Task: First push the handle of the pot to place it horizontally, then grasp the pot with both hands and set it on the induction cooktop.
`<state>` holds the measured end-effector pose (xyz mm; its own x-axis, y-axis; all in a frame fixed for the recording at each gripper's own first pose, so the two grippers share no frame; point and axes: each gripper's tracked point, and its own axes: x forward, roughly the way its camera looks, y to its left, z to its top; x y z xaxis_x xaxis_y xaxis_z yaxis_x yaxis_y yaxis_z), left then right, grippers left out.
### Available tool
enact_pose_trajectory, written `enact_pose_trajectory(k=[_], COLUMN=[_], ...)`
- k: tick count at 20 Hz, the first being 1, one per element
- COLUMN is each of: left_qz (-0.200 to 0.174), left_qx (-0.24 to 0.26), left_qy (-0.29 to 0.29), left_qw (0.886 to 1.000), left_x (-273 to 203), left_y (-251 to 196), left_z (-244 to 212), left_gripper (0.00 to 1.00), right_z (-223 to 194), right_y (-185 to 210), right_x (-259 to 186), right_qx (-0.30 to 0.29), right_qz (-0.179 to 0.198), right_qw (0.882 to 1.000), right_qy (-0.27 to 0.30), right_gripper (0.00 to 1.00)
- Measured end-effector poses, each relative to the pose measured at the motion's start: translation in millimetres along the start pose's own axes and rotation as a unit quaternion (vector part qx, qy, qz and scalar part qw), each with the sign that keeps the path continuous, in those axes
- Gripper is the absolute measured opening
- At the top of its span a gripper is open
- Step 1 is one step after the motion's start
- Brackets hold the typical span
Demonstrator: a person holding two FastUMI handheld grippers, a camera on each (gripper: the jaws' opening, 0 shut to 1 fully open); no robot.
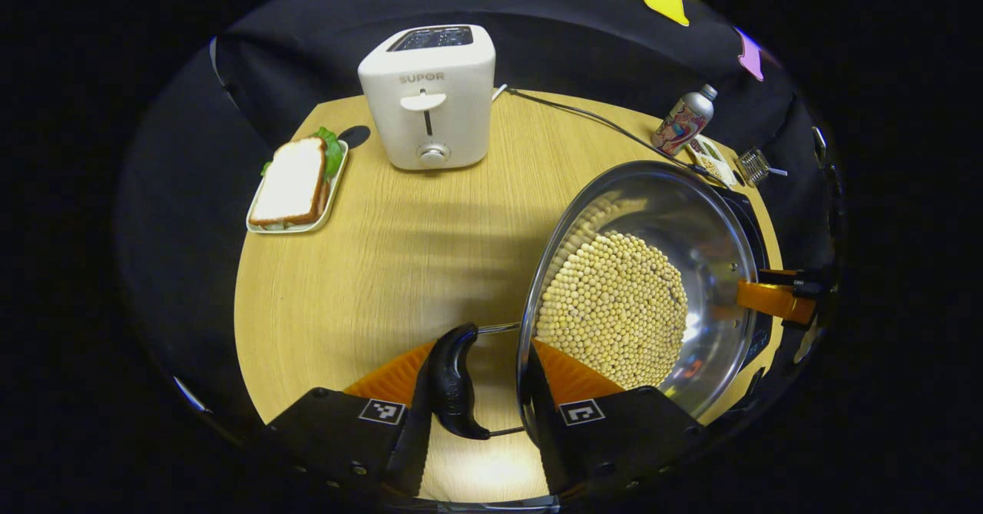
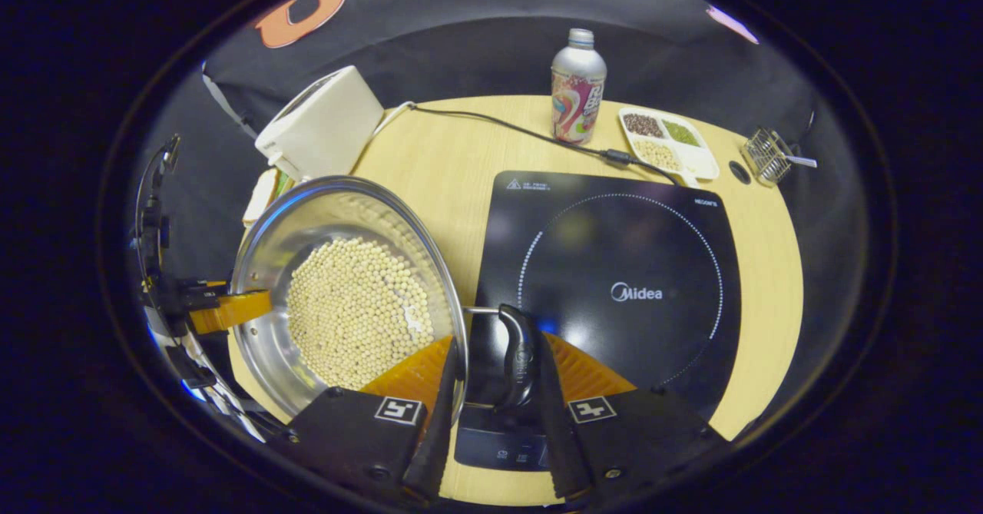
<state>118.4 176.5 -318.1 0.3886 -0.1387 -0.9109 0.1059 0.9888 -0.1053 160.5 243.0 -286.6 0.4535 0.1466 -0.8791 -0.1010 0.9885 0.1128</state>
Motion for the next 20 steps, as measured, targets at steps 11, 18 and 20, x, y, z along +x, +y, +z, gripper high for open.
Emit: enact_pose_trajectory(k=[11,18,20], left_qz=[-0.027,-0.044,-0.044], left_qx=[0.017,0.041,0.043], left_qy=[-0.015,-0.008,-0.006], left_qw=[0.999,0.998,0.998], left_x=[-16,4,12], left_y=[-108,-200,-219], left_z=[16,25,31], left_gripper=[0.58,0.58,0.58], right_z=[-1,-7,-4], right_y=[-109,-205,-226], right_x=[-63,-74,-71], right_qx=[0.013,0.040,0.046], right_qz=[-0.029,-0.048,-0.048], right_qw=[0.999,0.998,0.997], right_qy=[-0.033,-0.031,-0.028], right_gripper=[0.53,0.53,0.53])
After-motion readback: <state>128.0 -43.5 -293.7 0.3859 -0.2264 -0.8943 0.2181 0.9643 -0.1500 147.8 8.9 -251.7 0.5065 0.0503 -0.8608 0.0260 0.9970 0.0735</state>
